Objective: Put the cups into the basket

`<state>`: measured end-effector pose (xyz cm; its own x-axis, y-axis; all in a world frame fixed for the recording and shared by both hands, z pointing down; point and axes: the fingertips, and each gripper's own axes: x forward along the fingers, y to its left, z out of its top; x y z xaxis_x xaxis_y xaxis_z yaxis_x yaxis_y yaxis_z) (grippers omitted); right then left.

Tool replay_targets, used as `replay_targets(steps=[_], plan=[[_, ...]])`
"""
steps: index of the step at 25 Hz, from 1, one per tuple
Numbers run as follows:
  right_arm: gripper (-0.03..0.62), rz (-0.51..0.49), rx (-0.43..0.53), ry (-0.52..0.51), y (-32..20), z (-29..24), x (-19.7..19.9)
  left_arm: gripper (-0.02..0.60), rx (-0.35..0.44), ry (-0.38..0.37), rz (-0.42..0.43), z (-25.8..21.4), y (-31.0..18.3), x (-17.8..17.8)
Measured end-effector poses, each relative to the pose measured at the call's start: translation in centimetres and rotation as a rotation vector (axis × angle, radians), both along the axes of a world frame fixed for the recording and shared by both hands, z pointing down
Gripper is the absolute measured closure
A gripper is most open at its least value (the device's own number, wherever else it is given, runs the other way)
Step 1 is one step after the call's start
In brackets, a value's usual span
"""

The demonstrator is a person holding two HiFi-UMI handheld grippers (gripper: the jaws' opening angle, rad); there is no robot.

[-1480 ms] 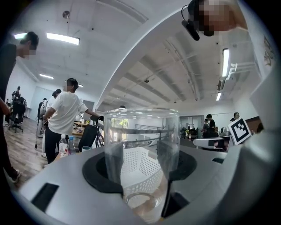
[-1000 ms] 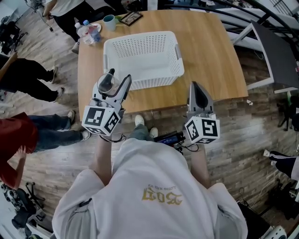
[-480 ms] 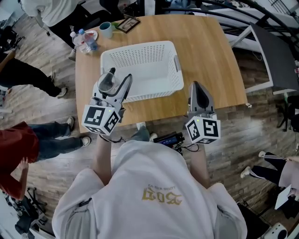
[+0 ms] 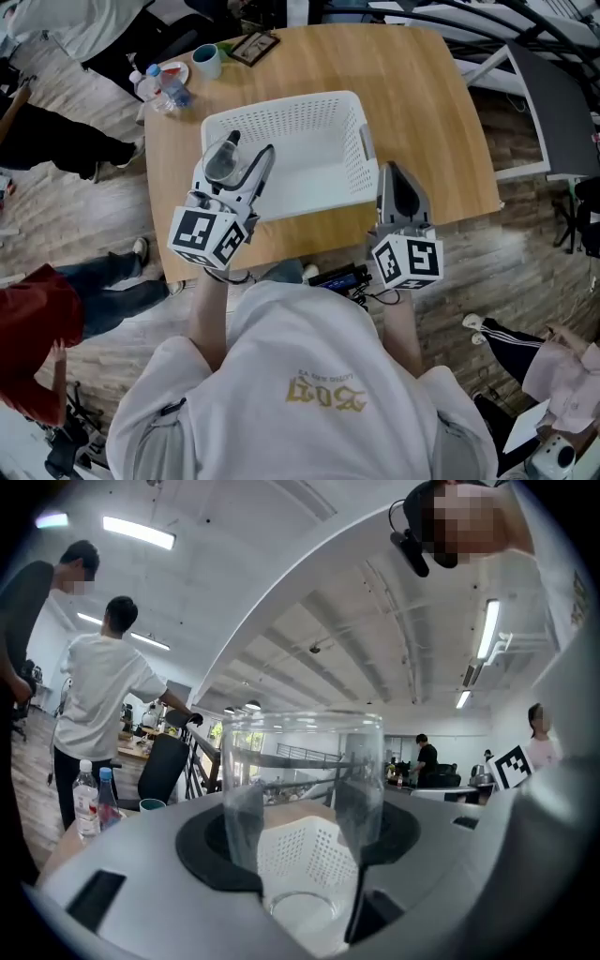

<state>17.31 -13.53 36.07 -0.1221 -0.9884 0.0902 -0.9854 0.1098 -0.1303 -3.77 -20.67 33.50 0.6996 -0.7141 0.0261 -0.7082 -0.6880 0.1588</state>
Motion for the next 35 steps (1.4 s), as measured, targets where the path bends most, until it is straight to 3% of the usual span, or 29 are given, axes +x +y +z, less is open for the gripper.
replay_targets(steps=[12,17,30,35], plan=[[0.585,-0.055,-0.003,0.037,-3.4,-0.6,-3.6,0.318,-0.014,0.04,0.074,0.7,-1.9,0.3],[0.585,-0.104,-0.026,0.048,-4.8,-0.2,-4.1,0.318,-0.04,0.05,0.05,1.8,-2.8,0.6],[0.585,-0.252,-0.117,0.096,-8.3,1.8,-4.5,0.318,-0.062,-0.022,0.038,4.7,-4.8,4.3],[0.585,-0.275,-0.125,0.09,-9.3,2.7,-4.9,0.318,-0.053,-0.088,0.063,5.9,-5.6,5.4]])
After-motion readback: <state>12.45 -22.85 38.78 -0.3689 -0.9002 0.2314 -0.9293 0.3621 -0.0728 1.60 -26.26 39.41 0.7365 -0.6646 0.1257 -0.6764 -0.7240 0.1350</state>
